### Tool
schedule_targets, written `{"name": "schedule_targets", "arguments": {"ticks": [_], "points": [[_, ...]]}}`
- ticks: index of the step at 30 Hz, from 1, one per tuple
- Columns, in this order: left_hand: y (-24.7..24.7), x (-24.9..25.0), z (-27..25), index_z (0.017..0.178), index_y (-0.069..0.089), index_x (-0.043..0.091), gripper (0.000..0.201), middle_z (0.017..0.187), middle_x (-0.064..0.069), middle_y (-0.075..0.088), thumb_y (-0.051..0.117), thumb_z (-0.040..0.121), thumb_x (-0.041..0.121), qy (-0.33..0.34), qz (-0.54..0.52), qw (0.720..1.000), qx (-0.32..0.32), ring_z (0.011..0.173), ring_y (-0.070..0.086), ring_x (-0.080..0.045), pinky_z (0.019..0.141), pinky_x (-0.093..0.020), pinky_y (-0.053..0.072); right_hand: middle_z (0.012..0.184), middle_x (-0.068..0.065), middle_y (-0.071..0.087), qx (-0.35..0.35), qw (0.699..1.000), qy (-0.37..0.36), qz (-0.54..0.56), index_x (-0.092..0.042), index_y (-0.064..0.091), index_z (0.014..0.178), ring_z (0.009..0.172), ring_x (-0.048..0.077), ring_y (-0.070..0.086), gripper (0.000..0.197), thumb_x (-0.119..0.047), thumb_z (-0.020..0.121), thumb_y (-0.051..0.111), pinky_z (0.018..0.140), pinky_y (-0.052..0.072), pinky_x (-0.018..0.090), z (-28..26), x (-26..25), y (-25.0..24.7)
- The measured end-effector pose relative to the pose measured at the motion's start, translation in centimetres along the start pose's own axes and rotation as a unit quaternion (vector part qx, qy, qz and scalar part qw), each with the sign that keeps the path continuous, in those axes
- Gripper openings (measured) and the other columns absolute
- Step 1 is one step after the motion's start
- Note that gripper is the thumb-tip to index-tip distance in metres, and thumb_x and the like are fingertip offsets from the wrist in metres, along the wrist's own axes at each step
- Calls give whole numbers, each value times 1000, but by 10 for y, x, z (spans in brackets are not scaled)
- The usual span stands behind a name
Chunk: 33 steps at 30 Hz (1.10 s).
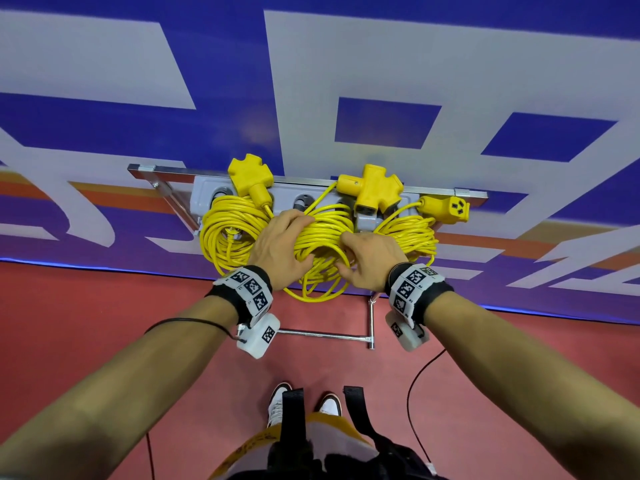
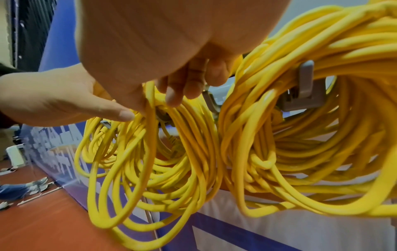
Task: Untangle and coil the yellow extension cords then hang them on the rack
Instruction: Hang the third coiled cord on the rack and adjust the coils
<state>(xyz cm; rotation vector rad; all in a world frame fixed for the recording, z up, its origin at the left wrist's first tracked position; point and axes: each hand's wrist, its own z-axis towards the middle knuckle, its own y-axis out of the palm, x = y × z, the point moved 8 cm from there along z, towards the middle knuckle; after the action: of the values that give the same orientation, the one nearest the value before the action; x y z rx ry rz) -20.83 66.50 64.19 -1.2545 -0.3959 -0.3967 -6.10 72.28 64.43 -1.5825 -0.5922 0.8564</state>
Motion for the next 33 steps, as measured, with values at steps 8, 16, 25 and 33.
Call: {"name": "schedule_targets", "arguments": {"ticks": [8, 16, 25, 33], "points": [[-4, -3, -4, 130, 55, 17, 67, 129, -6, 53, 73, 67, 31, -3, 52, 999, 15, 119, 50, -29, 93, -46, 43, 103, 16, 65, 41, 996, -47, 58, -9, 62, 119, 88, 38, 65, 30, -29, 99, 54, 63, 52, 45, -11, 7, -6], [7, 18, 4, 112, 57, 28, 45, 128, 1, 53, 69, 70, 19, 18, 57, 998, 36, 122, 47, -24, 96, -50, 30, 89, 16, 62, 111, 985, 38, 130, -4, 64, 93, 81, 37, 61, 16, -10, 83, 75, 68, 47, 38, -27, 41, -13], [13, 31, 6, 112, 65, 31, 34, 129, -4, 56, 65, 83, 12, 111, 37, 992, 39, 126, 46, -27, 99, -53, 25, 79, 14, 61, 123, 990, -29, 61, -5, 67, 81, 64, 33, 63, 13, -16, 82, 72, 49, 50, 34, -31, 43, -15], [19, 44, 22, 110, 74, 26, 26, 127, -1, 64, 59, 90, 22, 138, 50, 988, 38, 125, 51, -26, 93, -50, 32, 89, 9, 68, 152, 987, 1, 56, -12, 72, 90, 77, 32, 67, 26, -26, 92, 51, 50, 54, 38, -30, 44, -13]]}}
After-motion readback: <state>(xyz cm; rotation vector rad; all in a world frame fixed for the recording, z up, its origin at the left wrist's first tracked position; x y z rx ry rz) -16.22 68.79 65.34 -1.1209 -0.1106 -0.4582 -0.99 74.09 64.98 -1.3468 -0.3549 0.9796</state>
